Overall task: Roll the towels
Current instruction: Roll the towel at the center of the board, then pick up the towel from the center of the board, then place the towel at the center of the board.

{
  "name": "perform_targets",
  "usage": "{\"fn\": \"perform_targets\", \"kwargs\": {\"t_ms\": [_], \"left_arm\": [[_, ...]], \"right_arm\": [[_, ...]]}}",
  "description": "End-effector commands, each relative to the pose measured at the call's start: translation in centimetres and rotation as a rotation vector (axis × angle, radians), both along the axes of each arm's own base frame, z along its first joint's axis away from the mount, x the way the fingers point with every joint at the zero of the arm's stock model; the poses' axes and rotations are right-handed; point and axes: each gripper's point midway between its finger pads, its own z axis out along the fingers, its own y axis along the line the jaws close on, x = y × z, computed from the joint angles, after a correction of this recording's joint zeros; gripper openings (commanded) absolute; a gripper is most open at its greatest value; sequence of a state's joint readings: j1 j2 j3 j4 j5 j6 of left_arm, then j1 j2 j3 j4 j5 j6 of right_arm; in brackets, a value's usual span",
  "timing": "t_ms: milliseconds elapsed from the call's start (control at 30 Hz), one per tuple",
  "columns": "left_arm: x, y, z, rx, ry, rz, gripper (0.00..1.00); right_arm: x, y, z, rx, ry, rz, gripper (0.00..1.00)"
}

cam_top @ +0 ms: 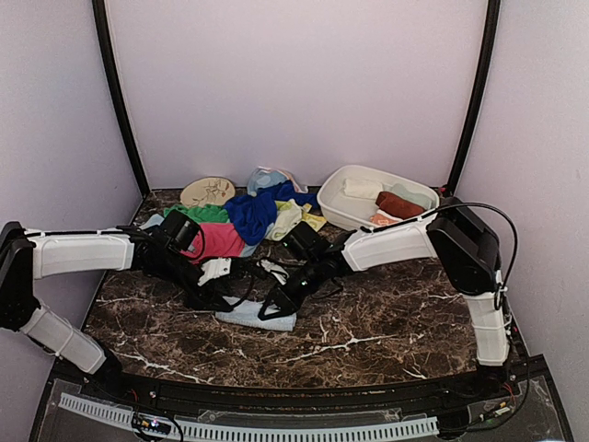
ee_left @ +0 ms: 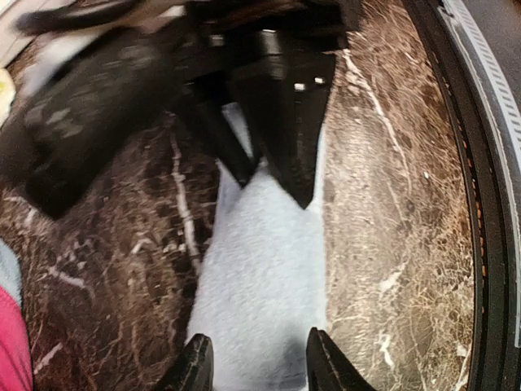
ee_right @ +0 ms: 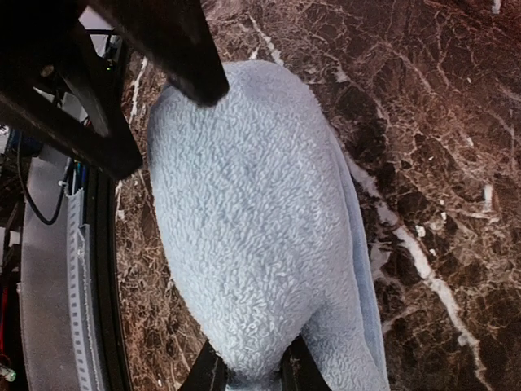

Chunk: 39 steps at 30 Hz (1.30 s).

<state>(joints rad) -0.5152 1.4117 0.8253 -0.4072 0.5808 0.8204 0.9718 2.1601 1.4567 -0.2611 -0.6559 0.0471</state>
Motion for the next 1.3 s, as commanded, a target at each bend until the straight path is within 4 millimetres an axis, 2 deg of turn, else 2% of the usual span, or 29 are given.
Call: {"fn": "perform_targets", "kwargs": {"t_ms": [0,200,433,533,600,700,833,933,1033,1200,1233,1267], "left_arm": [[0.4,-1.2,-0.1,0.026,-0.131,-0.047,0.43],[0.0,-3.7,-0.1,0.059,-0.236,-0.12,0.45],[-1.4,-5.3,-3.5,0.161,-0.253,-0.19,0.45],[-0.5,-5.0,-4.7,0.215,-0.296,-0.165,0.45],[1.1,-4.7,-5.1,0.247,-0.364,-0.109,0.45],[3.6,-4.6,-4.6,0.285,-0.45,-0.027,0.45],[4.6,-4.3,-4.5,0.33,-0.458,0.017,0.46],[4.1,-4.3,-3.7,0.32,-0.398,0.032,0.47],[3.9,-4.4,-1.7,0.269,-0.344,0.068,0.47],[6.2,-3.1,2.5,0.183,-0.264,0.215,0.48],[7.1,-2.5,3.2,0.175,-0.25,0.252,0.54],[7.9,-2.0,3.8,0.167,-0.236,0.284,0.79]], "right_arm": [[-4.7,-5.3,-7.8,-0.306,0.316,-0.06,0.0],[-4.1,-5.4,-7.8,-0.294,0.369,-0.098,0.0],[-2.8,-4.6,-6.8,-0.253,0.399,-0.139,0.0],[-2.1,-4.2,-5.7,-0.209,0.406,-0.154,0.0],[-1.8,-3.7,-4.7,-0.174,0.418,-0.16,0.0],[-1.6,-3.1,-3.2,-0.121,0.446,-0.159,0.0],[-0.6,-2.7,-1.4,-0.055,0.487,-0.188,0.0],[0.6,-2.9,-0.1,-0.008,0.495,-0.23,0.0],[1.9,-3.8,1.0,0.038,0.506,-0.28,0.0],[4.5,-6.3,3.2,0.121,0.532,-0.391,0.0],[5.3,-7.1,3.7,0.139,0.532,-0.419,0.0],[6.2,-7.7,4.5,0.164,0.524,-0.442,0.0]]}}
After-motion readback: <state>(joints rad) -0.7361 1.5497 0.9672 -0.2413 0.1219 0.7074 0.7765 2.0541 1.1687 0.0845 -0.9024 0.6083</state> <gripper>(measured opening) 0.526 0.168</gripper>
